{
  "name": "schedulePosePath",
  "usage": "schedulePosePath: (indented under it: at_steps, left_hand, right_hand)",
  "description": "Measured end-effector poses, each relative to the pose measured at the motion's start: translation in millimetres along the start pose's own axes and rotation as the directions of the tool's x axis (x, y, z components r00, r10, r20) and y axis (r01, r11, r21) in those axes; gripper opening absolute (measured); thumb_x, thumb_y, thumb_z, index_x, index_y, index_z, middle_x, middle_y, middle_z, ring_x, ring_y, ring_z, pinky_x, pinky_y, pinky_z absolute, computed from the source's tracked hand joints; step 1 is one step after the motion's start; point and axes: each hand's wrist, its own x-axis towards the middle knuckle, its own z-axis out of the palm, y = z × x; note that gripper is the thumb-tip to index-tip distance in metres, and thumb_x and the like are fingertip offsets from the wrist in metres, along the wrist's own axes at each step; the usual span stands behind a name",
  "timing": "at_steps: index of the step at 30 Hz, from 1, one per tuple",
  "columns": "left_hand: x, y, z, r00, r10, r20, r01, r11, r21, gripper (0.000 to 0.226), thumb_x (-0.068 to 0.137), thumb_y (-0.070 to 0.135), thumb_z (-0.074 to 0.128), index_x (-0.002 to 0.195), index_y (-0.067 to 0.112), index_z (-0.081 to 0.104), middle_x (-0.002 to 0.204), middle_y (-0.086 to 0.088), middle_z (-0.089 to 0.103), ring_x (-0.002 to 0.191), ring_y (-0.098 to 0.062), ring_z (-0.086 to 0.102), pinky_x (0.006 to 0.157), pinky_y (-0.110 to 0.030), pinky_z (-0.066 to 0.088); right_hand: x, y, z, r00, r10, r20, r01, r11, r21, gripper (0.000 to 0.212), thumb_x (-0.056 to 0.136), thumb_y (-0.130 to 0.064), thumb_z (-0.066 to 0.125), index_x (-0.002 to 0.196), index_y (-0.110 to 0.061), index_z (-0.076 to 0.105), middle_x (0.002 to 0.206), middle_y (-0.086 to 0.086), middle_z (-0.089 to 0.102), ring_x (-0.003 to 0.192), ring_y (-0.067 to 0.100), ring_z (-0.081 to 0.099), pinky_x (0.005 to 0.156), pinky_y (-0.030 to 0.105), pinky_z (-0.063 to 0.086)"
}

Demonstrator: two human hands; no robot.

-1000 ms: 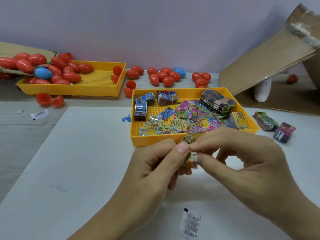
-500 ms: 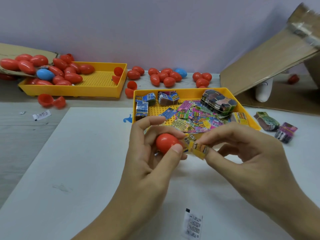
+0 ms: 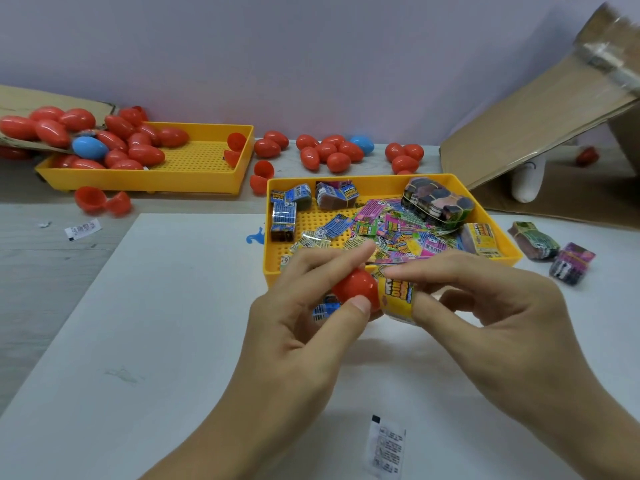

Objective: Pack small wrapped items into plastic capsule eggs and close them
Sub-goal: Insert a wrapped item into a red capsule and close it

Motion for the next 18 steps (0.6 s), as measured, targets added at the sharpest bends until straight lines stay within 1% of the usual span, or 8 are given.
schedulePosePath:
  at_steps: [3,6,9,12,13,14,16,18]
  left_hand:
    - [0.3,-0.6,0.6,1.000,0.015,0.011,-0.016,0.999,0.038,0.042,0.083,0.011,0.068,0.119,0.033,0.071,0.111,0.003,0.060,0.107,-0.020,0.063,0.081,-0.036,0.061]
    - [-1.1,0.6,0.4,1.000,0.007,0.014,-0.007,1.000,0.006,0.039,0.081,0.023,0.066,0.119,0.029,0.072,0.113,-0.003,0.060,0.110,-0.024,0.062,0.081,-0.037,0.060]
    - [-2.0,0.7,0.2,0.999,-0.017,0.028,0.018,1.000,-0.015,0.038,0.080,0.025,0.066,0.118,0.026,0.073,0.112,-0.002,0.061,0.111,-0.026,0.062,0.082,-0.037,0.060]
    - [-2.3,1.3,-0.7,0.999,-0.030,0.037,0.031,0.998,-0.048,0.039,0.080,0.025,0.065,0.118,0.024,0.073,0.113,-0.003,0.062,0.112,-0.028,0.062,0.082,-0.038,0.060]
    - [-2.3,1.6,-1.1,0.999,-0.029,0.037,0.031,0.999,-0.044,0.039,0.080,0.025,0.065,0.118,0.024,0.073,0.113,-0.002,0.062,0.112,-0.027,0.062,0.082,-0.038,0.060]
    - [-2.1,2.1,-1.1,0.999,-0.027,0.036,0.028,0.999,-0.032,0.039,0.080,0.025,0.065,0.118,0.025,0.073,0.113,-0.002,0.063,0.113,-0.027,0.062,0.082,-0.037,0.060]
    - [-2.0,2.8,-0.3,0.999,-0.015,0.030,0.016,1.000,-0.016,0.039,0.079,0.024,0.067,0.118,0.024,0.073,0.112,-0.003,0.063,0.111,-0.025,0.063,0.082,-0.034,0.059]
    - [-1.7,3.2,1.1,1.000,0.006,0.025,-0.006,1.000,-0.013,0.038,0.077,0.021,0.072,0.115,0.021,0.074,0.109,-0.005,0.063,0.104,-0.026,0.065,0.080,-0.027,0.057]
  right_hand:
    - [-0.1,0.0,0.3,1.000,-0.020,0.020,0.021,1.000,-0.021,0.013,0.083,-0.031,0.066,0.089,-0.027,0.076,0.080,-0.009,0.071,0.073,0.015,0.066,0.051,0.026,0.049]
    - [-1.0,1.6,0.8,1.000,-0.026,0.016,0.027,0.998,-0.053,0.013,0.084,-0.030,0.062,0.087,-0.024,0.073,0.079,-0.009,0.069,0.073,0.014,0.065,0.051,0.025,0.049]
    - [-0.8,3.2,0.3,0.999,-0.045,0.001,0.045,0.996,-0.083,0.014,0.083,-0.026,0.060,0.087,-0.021,0.073,0.078,-0.008,0.067,0.071,0.013,0.064,0.050,0.025,0.048]
    - [-0.5,2.8,-0.7,0.997,-0.071,-0.004,0.071,0.993,-0.092,0.014,0.083,-0.023,0.065,0.094,-0.024,0.074,0.080,-0.008,0.067,0.073,0.013,0.064,0.050,0.026,0.047]
    - [-0.8,2.9,-1.1,0.997,-0.079,-0.003,0.078,0.992,-0.094,0.017,0.083,-0.020,0.069,0.097,-0.026,0.073,0.082,-0.008,0.067,0.075,0.014,0.064,0.050,0.026,0.048]
    - [-0.9,2.9,-1.3,0.997,-0.080,-0.001,0.080,0.992,-0.103,0.024,0.081,-0.015,0.071,0.101,-0.028,0.073,0.084,-0.009,0.068,0.076,0.014,0.065,0.051,0.025,0.048]
    - [-1.5,3.2,-1.0,0.997,-0.077,0.010,0.078,0.990,-0.117,0.041,0.079,-0.007,0.069,0.109,-0.034,0.070,0.086,-0.008,0.067,0.078,0.015,0.064,0.052,0.022,0.048]
    - [-1.9,3.3,-0.7,0.997,-0.078,0.024,0.080,0.990,-0.114,0.042,0.079,-0.012,0.068,0.112,-0.038,0.068,0.085,-0.007,0.065,0.076,0.015,0.062,0.051,0.019,0.047]
